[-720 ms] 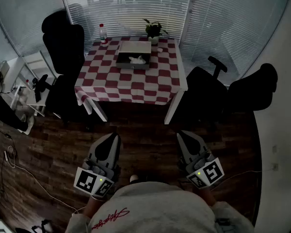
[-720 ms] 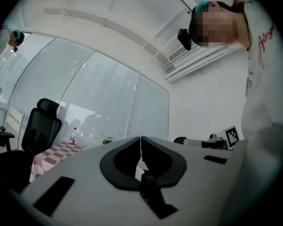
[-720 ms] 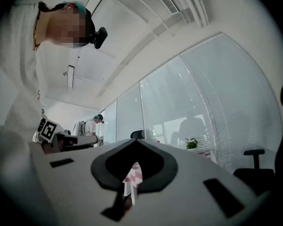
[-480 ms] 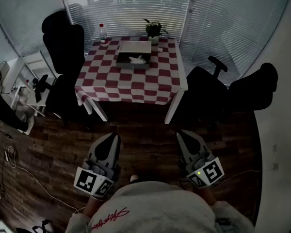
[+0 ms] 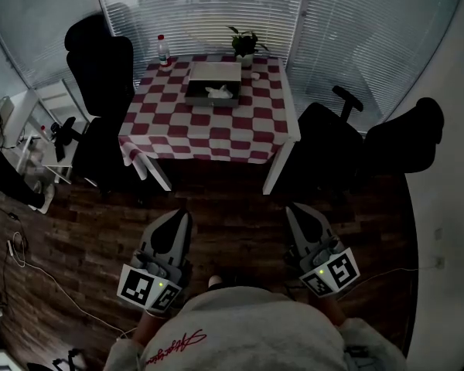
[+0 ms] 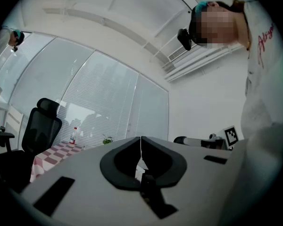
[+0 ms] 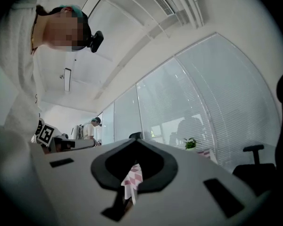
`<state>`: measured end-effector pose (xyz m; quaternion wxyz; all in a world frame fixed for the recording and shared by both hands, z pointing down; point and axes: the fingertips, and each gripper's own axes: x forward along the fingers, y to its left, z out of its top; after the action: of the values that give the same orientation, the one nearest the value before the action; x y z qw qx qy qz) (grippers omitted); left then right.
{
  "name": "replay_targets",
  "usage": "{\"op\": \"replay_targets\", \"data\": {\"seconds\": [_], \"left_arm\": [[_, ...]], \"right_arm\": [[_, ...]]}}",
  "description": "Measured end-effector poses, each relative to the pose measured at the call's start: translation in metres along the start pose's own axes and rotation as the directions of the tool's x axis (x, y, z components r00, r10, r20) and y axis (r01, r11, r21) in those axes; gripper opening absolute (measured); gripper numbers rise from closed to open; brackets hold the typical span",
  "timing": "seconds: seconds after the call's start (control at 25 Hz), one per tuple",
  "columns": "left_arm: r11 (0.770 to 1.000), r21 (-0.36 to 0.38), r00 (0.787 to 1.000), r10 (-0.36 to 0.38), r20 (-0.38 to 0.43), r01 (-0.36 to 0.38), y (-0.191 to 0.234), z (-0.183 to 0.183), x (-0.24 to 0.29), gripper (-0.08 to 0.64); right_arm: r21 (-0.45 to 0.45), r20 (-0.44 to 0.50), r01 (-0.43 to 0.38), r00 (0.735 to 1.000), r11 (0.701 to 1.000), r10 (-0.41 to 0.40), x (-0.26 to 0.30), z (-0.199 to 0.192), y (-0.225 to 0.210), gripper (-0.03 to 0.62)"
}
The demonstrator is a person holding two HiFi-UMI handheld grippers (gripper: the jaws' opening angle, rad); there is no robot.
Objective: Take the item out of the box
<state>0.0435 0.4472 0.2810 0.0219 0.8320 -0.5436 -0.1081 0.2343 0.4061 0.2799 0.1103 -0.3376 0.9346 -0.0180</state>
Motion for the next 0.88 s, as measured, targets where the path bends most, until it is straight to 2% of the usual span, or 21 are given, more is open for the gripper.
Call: {"op": "replay_targets", "data": {"seconds": [0.28,0.56,0.88], "left_arm": [[1.000,0.004,1.000,0.003,-0.001,-0.003,0.007,0.002,-0.007,0.017],[1.000,-0.005,1.000,0.007,-0.002,-0.007,0.021,0.004,-0.019,0.017],[1.000,-0.010,1.000,-0.012,-0.028,0.012,0.039,-0.003,-0.037,0.017]], "right_arm": [[0.011,0.013,0.008,1.000,1.000,-0.008,0.001,-0.001,0.003,0.011],[-0.003,0.019,0.048,0.999,0.999,-0.048,0.005,0.002,0.002,0.011],[-0.017,0.022,0.063,0.998,0.998,-0.062,0.011,-0.013,0.030,0.011]]}}
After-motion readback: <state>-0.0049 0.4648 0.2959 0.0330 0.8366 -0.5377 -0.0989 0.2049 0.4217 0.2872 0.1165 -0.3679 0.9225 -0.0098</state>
